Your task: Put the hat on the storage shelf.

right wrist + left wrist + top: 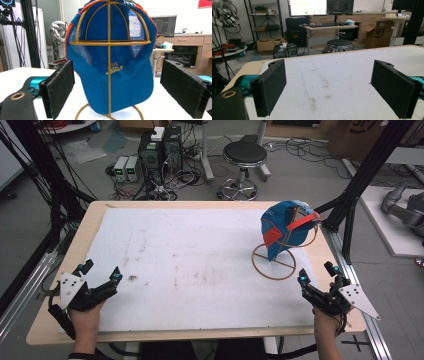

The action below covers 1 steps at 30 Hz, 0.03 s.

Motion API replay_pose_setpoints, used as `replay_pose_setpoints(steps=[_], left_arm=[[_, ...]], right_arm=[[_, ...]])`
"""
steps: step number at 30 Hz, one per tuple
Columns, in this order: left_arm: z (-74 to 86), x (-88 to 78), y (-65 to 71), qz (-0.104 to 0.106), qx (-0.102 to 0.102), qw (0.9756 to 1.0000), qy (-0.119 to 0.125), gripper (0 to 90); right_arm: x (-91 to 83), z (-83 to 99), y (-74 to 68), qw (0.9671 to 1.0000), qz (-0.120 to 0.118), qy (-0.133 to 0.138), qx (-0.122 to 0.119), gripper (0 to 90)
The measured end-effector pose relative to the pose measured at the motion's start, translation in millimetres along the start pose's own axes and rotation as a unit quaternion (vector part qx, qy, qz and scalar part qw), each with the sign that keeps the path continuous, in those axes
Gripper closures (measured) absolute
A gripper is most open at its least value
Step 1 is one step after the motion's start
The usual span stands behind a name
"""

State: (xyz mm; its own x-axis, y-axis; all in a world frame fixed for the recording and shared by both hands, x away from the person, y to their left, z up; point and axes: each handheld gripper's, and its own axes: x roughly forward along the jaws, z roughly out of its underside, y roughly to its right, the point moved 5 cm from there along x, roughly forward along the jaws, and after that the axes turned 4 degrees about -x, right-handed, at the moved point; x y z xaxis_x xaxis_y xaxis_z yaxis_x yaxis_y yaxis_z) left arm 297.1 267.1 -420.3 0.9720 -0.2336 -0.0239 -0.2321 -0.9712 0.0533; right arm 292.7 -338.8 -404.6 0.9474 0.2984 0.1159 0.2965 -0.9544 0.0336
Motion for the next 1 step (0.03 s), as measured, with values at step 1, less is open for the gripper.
replay_pose_setpoints(steps=[1], left_arm=[[0.2, 0.1, -0.4, -0.001, 0.001, 1.0, -0.001, 13.3]], right_arm=[[-0.8, 0.2, 0.3, 1.0, 0.001, -0.001, 0.002, 12.1]])
